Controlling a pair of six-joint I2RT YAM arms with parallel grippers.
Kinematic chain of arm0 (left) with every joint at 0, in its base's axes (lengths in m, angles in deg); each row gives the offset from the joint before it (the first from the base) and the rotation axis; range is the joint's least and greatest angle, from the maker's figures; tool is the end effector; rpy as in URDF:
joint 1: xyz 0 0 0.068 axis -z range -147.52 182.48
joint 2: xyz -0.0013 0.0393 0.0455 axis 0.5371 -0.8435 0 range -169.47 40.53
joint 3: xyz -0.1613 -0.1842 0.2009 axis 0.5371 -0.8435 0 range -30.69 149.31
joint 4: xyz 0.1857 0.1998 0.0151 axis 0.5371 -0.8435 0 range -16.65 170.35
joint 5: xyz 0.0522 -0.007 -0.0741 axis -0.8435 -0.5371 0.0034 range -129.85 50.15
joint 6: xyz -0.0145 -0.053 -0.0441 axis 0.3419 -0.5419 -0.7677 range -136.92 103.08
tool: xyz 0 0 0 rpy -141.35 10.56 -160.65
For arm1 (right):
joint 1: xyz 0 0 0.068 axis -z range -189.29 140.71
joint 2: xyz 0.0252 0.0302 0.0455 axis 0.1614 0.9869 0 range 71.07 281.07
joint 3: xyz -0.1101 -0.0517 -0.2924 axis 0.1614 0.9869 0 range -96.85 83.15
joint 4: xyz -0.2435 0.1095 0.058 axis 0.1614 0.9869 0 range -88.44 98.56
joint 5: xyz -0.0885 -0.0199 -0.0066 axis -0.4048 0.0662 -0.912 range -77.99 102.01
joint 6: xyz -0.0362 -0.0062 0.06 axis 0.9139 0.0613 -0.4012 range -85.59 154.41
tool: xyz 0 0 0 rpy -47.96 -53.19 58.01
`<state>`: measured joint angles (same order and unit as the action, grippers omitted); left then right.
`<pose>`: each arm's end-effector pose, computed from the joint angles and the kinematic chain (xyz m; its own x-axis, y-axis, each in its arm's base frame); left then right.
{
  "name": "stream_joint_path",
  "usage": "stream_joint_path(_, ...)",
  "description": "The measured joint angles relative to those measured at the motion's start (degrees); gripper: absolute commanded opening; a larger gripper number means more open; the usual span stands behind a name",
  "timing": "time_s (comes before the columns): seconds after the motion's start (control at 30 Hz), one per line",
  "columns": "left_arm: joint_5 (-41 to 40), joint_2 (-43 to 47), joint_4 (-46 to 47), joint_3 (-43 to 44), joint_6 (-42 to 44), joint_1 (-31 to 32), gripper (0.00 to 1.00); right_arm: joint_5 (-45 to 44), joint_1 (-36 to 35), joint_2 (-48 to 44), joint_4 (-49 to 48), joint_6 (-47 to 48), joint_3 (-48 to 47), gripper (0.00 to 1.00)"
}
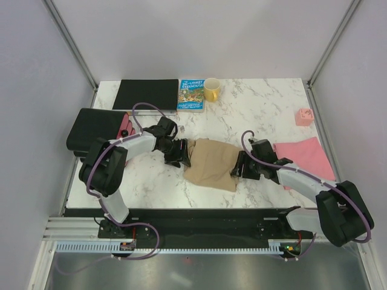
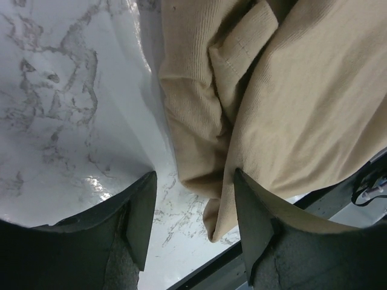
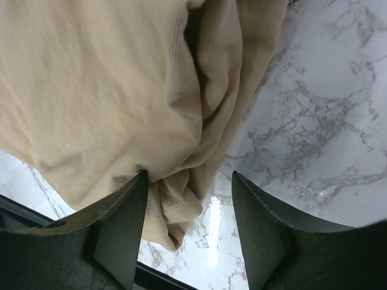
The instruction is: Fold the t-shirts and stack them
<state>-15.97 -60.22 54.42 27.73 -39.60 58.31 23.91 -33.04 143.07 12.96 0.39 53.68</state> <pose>0.3096 -0.1758 0.1705 -0.9771 0.0811 -0.1967 0.1696 0.8552 -0.4897 0.2072 0.1041 0.1723 -0.8959 0.2038 -0.3947 -0.0049 0.8839 0.4676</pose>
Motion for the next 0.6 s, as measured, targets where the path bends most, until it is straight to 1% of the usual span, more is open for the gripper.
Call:
stream_joint_path(0.13, 0.2, 0.0, 0.3, 0.1, 0.2, -0.5, 0.6, -0.9, 0.0, -1.8, 4.5, 1.7, -1.0, 0.64)
stream_joint_path(0.27, 0.3, 0.0, 0.5, 0.1, 0.8, -1.9, 0.59, -3.6, 0.0, -8.4, 11.0, 4.4, -3.0, 0.63)
stream_joint_path(0.4, 0.6, -0.2, 0.5, 0.1, 1.2, -2.8, 0.58, -4.5, 0.0, -12.3, 12.9, 5.3, -3.8, 0.64)
stream_joint_path(0.5, 1.0, -0.5, 0.4, 0.1, 1.2, -2.9, 0.57, -4.2, 0.0, -11.6, 12.9, 5.1, -3.8, 0.65)
stream_joint_path(0.6, 1.8, -0.8, 0.5, 0.3, 1.2, -2.9, 0.56, -2.8, 0.0, -7.8, 11.0, 4.1, -3.6, 0.66)
